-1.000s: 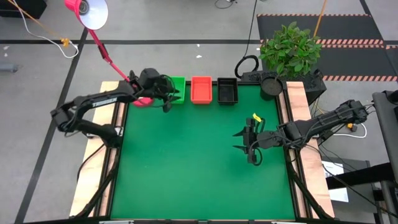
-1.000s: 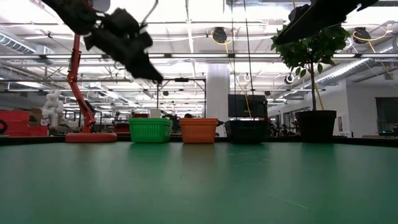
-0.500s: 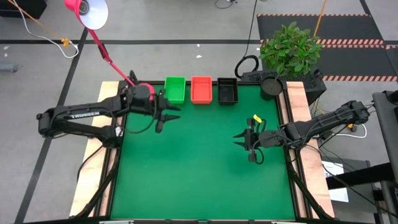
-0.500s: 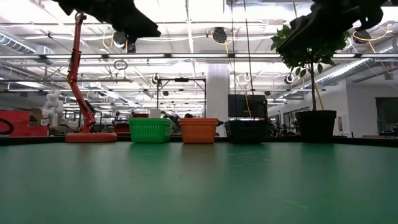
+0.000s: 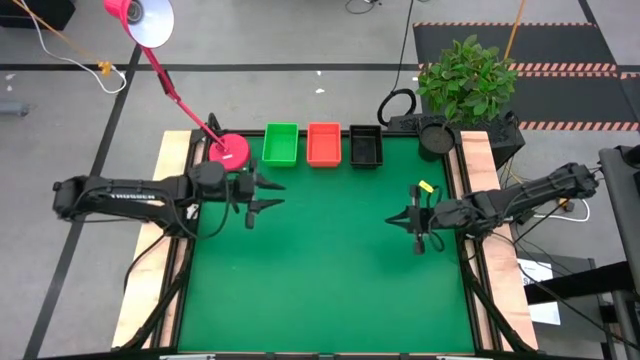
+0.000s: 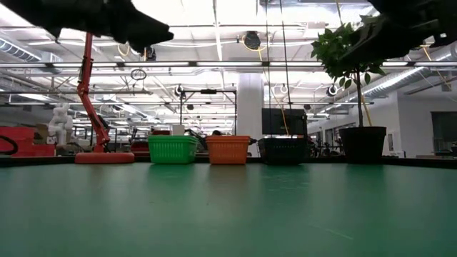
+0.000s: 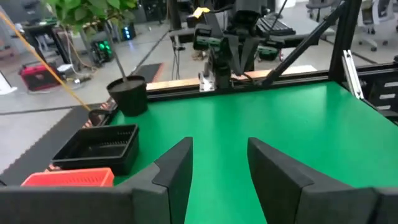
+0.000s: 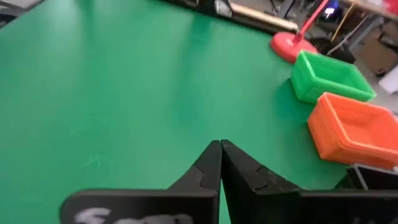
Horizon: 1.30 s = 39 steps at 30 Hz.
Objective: Stack baskets by color
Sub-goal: Return to Home position
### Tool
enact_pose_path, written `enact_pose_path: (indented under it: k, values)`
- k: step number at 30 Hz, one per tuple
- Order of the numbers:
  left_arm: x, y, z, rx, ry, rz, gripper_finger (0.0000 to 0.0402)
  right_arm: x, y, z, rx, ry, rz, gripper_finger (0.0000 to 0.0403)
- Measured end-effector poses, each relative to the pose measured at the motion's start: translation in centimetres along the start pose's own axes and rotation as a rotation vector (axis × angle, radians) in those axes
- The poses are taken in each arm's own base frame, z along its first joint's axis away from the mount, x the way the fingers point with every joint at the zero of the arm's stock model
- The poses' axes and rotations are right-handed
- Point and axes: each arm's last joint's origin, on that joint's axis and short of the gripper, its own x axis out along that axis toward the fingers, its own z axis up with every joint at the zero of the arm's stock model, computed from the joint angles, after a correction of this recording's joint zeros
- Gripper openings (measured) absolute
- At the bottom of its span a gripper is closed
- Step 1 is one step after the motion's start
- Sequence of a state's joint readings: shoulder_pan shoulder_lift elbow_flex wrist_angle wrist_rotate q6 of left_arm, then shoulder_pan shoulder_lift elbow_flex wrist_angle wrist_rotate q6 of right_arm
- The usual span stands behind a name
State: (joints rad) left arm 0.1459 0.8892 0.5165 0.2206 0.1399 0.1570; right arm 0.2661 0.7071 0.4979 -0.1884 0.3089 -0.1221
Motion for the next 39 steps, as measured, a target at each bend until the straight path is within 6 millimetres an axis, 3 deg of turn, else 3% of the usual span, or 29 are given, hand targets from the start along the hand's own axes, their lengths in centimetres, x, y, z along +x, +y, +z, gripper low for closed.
enact_pose_path:
  k: [5,13,25,32,39]
  values:
    - [-1.1,-0.3,-1.0,0.036,-0.069,0.015,0.0127,-0.7,-0.1,-0.8,-0.019,-0.086,-0.01,0.0002]
    - [-1.9,-0.8,-3.3,0.05,-0.059,0.009,0.0009,-0.5,-0.2,-3.0,-0.107,-0.261,-0.064,0.0001]
    - [-1.8,-0.8,-4.3,0.016,0.024,0.033,0.0032,0.4,-1.2,-5.3,-0.092,-0.293,-0.012,0.0]
    - [-1.9,-0.7,-4.2,0.043,0.01,0.023,0.0005,0.9,-1.7,-6.7,-0.056,-0.266,0.0,0.0]
    - [-2.3,-0.3,-4.3,0.04,0.024,0.015,0.0003,1.1,-1.8,-7.7,-0.051,-0.246,-0.027,0.0]
